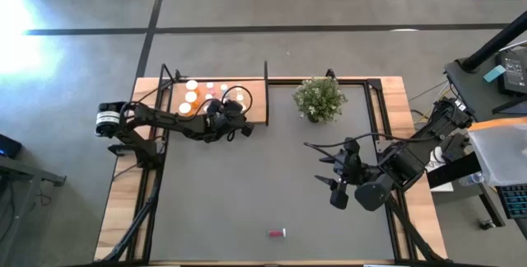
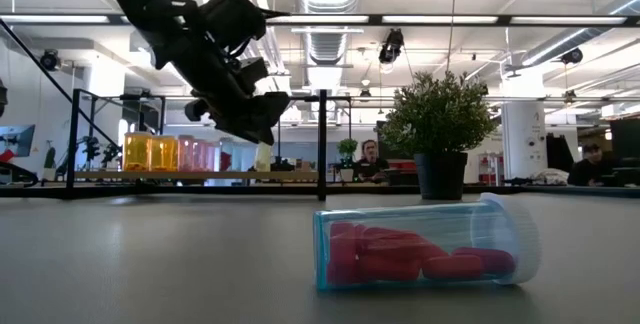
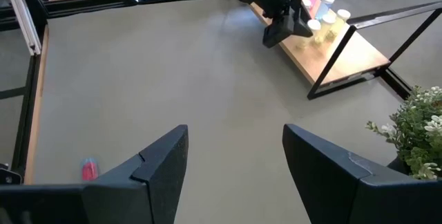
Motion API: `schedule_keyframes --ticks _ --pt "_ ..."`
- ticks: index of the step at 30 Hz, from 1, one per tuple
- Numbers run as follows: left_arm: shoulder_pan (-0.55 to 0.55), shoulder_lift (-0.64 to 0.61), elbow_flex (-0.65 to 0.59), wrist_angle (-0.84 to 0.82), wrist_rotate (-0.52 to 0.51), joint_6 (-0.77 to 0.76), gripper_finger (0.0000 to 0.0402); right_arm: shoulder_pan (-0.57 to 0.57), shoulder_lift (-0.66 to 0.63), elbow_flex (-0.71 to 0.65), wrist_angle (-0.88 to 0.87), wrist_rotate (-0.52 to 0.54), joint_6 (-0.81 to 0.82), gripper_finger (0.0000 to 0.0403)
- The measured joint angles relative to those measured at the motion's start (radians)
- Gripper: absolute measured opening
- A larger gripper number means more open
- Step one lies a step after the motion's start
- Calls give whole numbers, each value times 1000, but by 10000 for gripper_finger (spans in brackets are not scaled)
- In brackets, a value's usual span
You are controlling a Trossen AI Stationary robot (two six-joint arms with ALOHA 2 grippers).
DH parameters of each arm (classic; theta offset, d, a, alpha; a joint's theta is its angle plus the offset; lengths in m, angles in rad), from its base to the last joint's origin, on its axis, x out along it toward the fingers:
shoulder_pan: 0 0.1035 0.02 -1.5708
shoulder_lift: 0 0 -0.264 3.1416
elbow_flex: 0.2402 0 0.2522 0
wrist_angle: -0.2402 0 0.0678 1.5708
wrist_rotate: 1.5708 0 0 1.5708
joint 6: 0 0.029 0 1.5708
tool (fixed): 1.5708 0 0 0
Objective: Pick and place medicine bottles onto shelf by color
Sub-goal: Put the small yellow pill bottle on the shelf aligned with the other small yellow pill bottles
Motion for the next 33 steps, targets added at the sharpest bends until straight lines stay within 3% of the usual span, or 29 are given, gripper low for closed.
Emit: schedule_keyframes --ticks 33 --pt "0 0 -16 -3 21 -12 120 0 0 0 0 0 0 226"
